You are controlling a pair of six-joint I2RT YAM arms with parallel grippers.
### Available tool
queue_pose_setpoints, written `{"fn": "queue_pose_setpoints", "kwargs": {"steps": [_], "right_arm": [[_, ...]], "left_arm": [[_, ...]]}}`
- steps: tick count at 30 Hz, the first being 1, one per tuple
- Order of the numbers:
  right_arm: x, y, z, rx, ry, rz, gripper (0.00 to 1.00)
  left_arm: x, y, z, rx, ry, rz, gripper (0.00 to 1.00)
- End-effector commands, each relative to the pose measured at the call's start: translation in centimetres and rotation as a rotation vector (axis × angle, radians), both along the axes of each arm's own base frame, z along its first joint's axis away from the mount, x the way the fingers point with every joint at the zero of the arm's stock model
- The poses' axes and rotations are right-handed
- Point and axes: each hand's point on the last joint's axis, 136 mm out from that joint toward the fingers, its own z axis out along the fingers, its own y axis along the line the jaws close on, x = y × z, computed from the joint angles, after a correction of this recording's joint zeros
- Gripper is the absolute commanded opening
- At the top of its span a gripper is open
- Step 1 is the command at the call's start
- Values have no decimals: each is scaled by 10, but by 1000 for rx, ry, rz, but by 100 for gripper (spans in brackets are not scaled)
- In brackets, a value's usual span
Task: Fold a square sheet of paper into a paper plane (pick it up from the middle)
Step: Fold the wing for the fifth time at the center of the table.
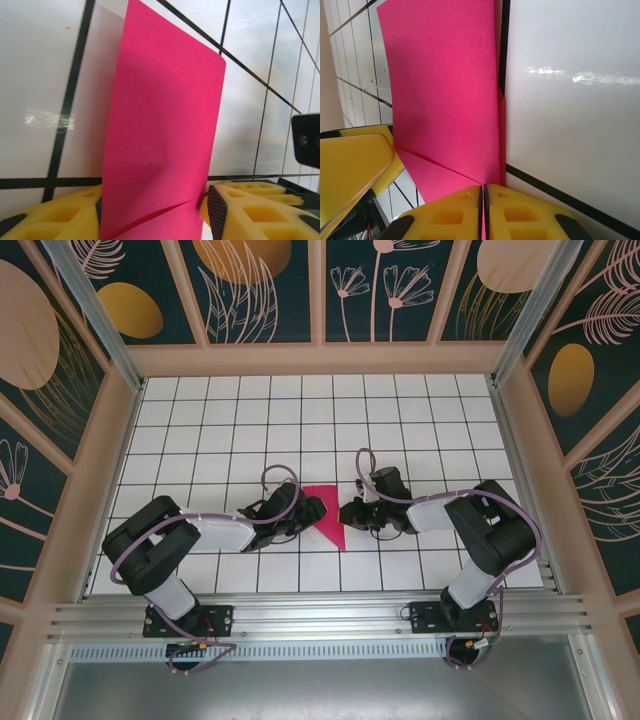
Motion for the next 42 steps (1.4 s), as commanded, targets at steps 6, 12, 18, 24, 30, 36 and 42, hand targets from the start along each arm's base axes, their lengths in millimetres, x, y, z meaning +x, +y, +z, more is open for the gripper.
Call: {"fn": "queue_pose_setpoints", "kwargs": {"steps": [6, 12, 18, 24, 30, 36, 42], "right_arm": [[-10, -15, -27, -70, 69, -31, 15], [-10, -13, -25, -61, 65, -26, 15], [-8, -13, -24, -64, 54, -24, 17], [3, -13, -1, -58, -26, -34, 22], [13, -31, 36, -100, -228, -102, 29], [-6, -43, 56, -148, -501, -105, 42], [-33, -21, 64, -318, -860, 68, 45]], "left_arm": [[11, -24, 26, -119, -53, -13, 43], [13, -26, 29, -129, -70, -18, 36], [13, -25, 27, -110, -85, -32, 16], [14, -19, 23, -45, -81, -30, 2], [17, -19, 25, -32, -65, -11, 0], [19, -21, 26, -35, -63, -9, 0], [20, -22, 28, -35, -66, -11, 0]]}}
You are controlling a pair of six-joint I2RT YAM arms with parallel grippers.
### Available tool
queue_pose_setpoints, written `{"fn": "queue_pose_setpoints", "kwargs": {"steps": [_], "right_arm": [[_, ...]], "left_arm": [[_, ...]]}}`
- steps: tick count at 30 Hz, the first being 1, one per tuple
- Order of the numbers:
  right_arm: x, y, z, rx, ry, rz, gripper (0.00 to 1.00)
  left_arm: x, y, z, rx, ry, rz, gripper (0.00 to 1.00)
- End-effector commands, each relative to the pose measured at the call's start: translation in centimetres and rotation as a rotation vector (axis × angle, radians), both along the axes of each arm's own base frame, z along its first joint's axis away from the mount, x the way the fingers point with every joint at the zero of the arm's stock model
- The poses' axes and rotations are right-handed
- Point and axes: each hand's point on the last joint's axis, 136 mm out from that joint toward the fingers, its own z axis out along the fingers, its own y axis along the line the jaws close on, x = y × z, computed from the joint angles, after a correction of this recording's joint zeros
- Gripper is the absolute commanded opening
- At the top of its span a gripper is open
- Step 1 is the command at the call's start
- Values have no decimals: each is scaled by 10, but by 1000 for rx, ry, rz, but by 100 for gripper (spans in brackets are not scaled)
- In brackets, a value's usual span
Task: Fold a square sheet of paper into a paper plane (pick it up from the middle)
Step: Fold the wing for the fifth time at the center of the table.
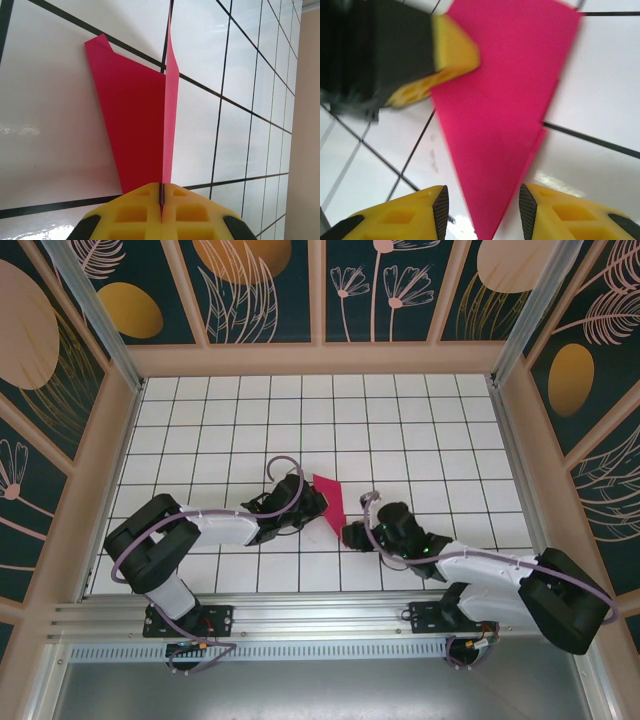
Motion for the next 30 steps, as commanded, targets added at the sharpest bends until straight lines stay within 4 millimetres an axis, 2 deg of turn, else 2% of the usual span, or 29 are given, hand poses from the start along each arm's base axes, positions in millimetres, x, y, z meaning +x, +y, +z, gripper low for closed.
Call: {"fn": "queue_pose_setpoints", "kwargs": {"steps": [1, 5, 11, 19, 30], "right_arm": [[14, -2, 11, -140, -272, -9, 45], [9, 11, 12, -221, -391, 26, 45], [12, 25, 2, -317, -449, 56, 43], [26, 33, -4, -389, -478, 37, 37], [31, 39, -18, -441, -470, 45, 27]], "left_arm": [[4, -3, 2, 18, -9, 4, 0], [3, -3, 0, 24, -4, 1, 0], [3, -3, 1, 23, -5, 0, 0], [3, -3, -1, 24, -2, -5, 0], [2, -3, -1, 23, -2, -6, 0]]}}
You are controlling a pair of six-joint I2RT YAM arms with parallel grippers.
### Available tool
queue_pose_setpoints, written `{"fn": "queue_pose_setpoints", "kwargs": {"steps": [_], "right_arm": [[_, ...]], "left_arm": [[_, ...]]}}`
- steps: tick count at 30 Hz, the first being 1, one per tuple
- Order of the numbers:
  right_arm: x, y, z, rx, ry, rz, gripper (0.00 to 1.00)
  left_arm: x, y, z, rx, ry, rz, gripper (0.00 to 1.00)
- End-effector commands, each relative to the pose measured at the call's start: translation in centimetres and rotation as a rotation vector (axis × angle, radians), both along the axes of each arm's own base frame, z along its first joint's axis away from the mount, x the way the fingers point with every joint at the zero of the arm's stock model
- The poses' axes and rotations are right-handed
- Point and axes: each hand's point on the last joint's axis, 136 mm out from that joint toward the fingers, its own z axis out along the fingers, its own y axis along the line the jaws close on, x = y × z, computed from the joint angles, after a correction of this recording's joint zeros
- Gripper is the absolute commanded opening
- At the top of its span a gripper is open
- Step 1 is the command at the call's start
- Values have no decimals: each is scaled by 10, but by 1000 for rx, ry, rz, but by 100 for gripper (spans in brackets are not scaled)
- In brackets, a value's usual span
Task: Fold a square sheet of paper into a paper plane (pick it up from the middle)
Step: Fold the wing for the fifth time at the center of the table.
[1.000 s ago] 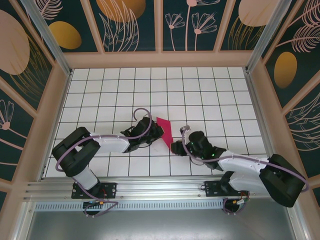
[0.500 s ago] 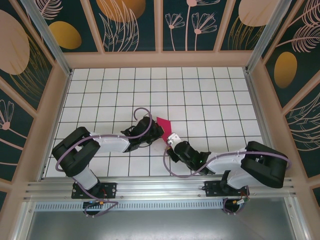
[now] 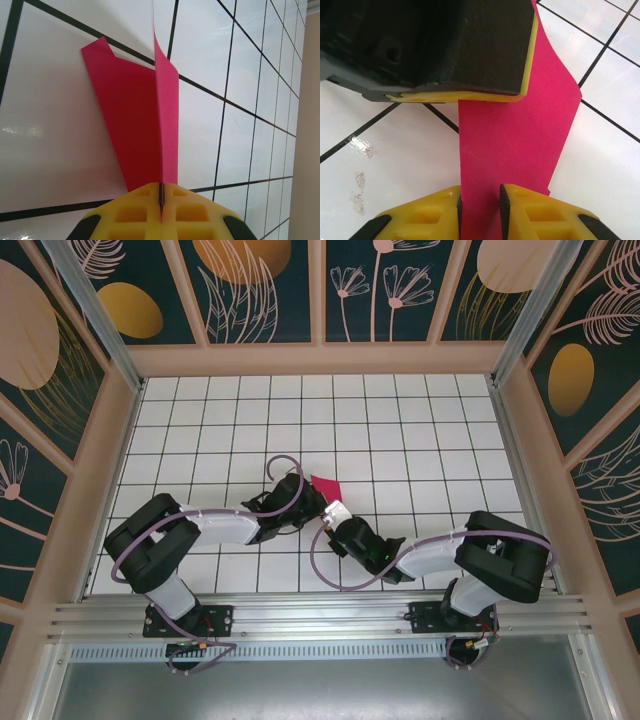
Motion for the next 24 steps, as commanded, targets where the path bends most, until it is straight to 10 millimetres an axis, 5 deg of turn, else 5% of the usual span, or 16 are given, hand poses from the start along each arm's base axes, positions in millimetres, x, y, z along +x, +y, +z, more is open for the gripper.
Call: {"fn": "queue_pose_setpoints", "kwargs": {"steps": [1, 13, 17, 24], "right_arm": [[4, 6, 5, 4, -28, -9, 25], [3, 5, 0, 5, -9, -23, 13], [3, 8, 3, 9, -2, -22, 24], [1, 13, 16, 30, -42, -3, 28]], "left_arm": [[0, -5, 0, 10, -4, -18, 0], [0, -3, 0, 14, -2, -11, 3], [1, -3, 0, 20, -4, -10, 3], [1, -3, -1, 20, -1, -10, 3]]}}
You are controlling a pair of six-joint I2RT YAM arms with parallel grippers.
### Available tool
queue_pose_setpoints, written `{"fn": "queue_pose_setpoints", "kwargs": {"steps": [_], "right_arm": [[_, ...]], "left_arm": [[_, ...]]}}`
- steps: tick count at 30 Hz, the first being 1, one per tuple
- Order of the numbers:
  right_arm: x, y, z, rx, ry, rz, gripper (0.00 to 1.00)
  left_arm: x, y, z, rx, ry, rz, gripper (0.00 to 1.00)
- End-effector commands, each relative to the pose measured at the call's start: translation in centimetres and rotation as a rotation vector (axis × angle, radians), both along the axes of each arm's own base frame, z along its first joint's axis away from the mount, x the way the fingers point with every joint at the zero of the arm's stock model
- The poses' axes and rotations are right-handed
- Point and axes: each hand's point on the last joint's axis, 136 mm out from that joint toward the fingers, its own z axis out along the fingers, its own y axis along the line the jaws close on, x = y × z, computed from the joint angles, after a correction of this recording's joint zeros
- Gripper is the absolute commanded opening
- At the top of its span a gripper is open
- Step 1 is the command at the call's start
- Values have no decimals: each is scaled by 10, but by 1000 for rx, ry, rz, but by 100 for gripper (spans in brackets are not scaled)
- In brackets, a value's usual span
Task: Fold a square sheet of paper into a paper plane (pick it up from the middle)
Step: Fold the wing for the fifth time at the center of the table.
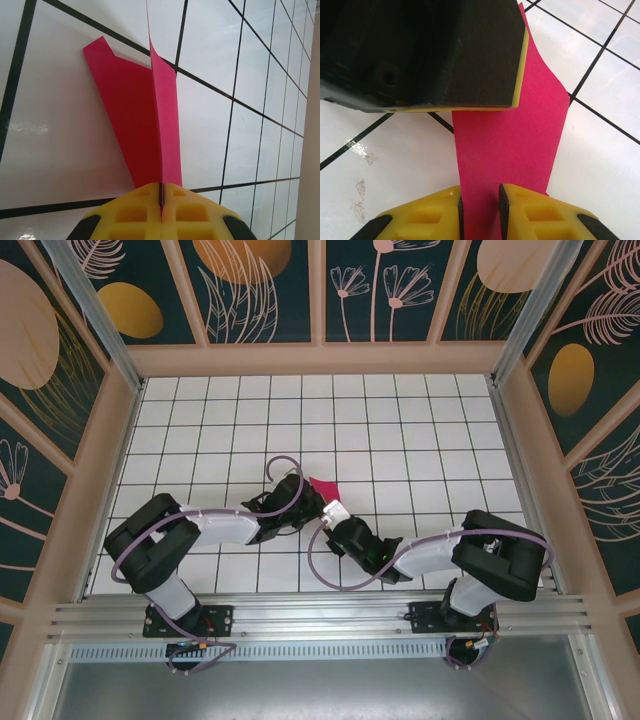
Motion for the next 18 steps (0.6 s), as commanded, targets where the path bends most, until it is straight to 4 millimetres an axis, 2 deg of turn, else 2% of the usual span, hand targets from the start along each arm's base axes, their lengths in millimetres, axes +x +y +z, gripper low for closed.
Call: {"fn": "queue_pose_setpoints", "kwargs": {"steps": [1, 12, 15, 18], "right_arm": [[1, 9, 15, 22, -40, 7, 27], [1, 1, 6, 15, -29, -33, 13], [2, 0, 5, 29, -21, -48, 5], [1, 2, 6, 67, -9, -56, 1]], "left_arm": [[3, -6, 4, 0, -15, -13, 3], [3, -5, 8, 1, -27, -11, 5], [5, -3, 15, 5, -46, -8, 10], [6, 3, 24, 21, -73, 7, 19]]}}
